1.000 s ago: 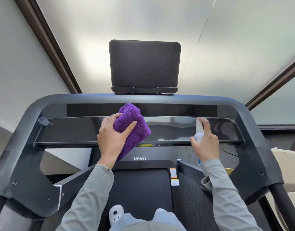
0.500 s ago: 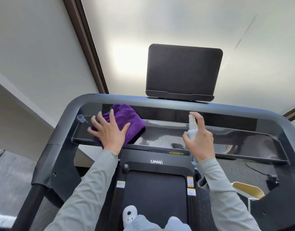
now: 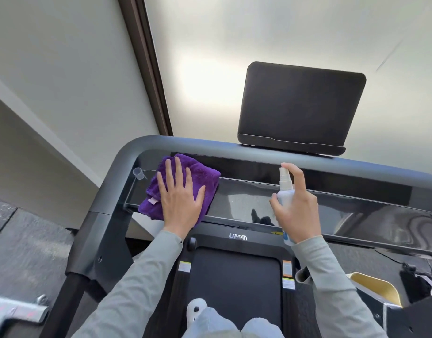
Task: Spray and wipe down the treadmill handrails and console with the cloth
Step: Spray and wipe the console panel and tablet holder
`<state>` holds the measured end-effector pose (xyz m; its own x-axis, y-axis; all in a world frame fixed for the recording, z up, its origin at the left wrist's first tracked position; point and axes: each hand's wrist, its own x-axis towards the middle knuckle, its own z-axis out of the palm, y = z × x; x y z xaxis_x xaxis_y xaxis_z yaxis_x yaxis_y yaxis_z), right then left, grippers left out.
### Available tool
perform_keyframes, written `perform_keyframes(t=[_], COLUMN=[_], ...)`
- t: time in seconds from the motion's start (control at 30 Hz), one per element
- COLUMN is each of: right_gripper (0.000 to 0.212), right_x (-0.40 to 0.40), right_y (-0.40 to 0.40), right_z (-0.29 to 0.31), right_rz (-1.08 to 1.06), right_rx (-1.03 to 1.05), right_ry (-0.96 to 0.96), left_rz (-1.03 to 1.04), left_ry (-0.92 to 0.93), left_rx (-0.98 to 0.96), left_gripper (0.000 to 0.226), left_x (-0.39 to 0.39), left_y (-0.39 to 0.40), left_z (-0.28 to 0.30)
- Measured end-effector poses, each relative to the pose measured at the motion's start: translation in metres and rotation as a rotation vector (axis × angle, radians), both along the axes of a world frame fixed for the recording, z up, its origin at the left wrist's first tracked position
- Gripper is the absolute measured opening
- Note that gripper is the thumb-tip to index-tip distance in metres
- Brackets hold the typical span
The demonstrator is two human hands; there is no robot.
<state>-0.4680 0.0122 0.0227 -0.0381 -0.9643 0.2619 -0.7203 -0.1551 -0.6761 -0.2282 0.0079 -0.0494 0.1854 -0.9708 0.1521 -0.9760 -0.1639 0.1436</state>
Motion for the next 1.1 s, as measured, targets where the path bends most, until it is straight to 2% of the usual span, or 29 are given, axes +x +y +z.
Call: perform_keyframes(t=[0.1, 0.27, 0.37, 0.47, 0.6, 0.7, 0.87, 0.97, 1.03, 1.1], right_gripper=[0.066, 0.067, 0.066, 0.065, 0.064, 0.065, 0.066, 0.065, 0.065, 0.065], right_x=[0.005, 0.012, 0.018, 0.024, 0.026, 0.024, 0.011, 0.002, 0.0, 0.0], right_y=[-0.002, 0.001, 0.006, 0.005, 0.004, 0.008, 0.017, 0.018, 0.016, 0.012], right_z=[0.0, -0.004, -0.005, -0.003, 0.002, 0.002, 0.0, 0.001, 0.001, 0.002], right_rz=[-0.005, -0.021, 0.002, 0.039, 0.05, 0.045, 0.033, 0.028, 0.025, 0.035], right_rx=[0.004, 0.036, 0.046, 0.047, 0.032, 0.022, 0.031, 0.024, 0.019, 0.024], right_ry=[-0.004, -0.015, -0.013, -0.005, -0.027, -0.058, -0.063, -0.049, -0.043, -0.046], left_rz=[0.028, 0.1, 0.014, -0.047, 0.062, 0.089, 0.025, -0.087, -0.184, -0.188], left_ry=[0.103, 0.097, 0.07, 0.062, 0.091, 0.127, 0.135, 0.138, 0.136, 0.157], left_rx=[0.029, 0.09, 0.109, 0.096, 0.109, 0.108, 0.061, 0.071, 0.08, 0.076], left_gripper=[0.066, 0.069, 0.069, 0.069, 0.069, 0.068, 0.066, 0.066, 0.065, 0.065], left_x=[-0.003, -0.035, -0.051, -0.026, 0.024, 0.015, -0.029, -0.048, -0.049, -0.033], left_y=[-0.004, -0.021, -0.02, -0.014, -0.009, -0.011, -0.021, -0.025, -0.02, -0.014], left_z=[-0.005, -0.001, -0.002, -0.002, -0.003, -0.003, -0.004, -0.002, -0.002, -0.003])
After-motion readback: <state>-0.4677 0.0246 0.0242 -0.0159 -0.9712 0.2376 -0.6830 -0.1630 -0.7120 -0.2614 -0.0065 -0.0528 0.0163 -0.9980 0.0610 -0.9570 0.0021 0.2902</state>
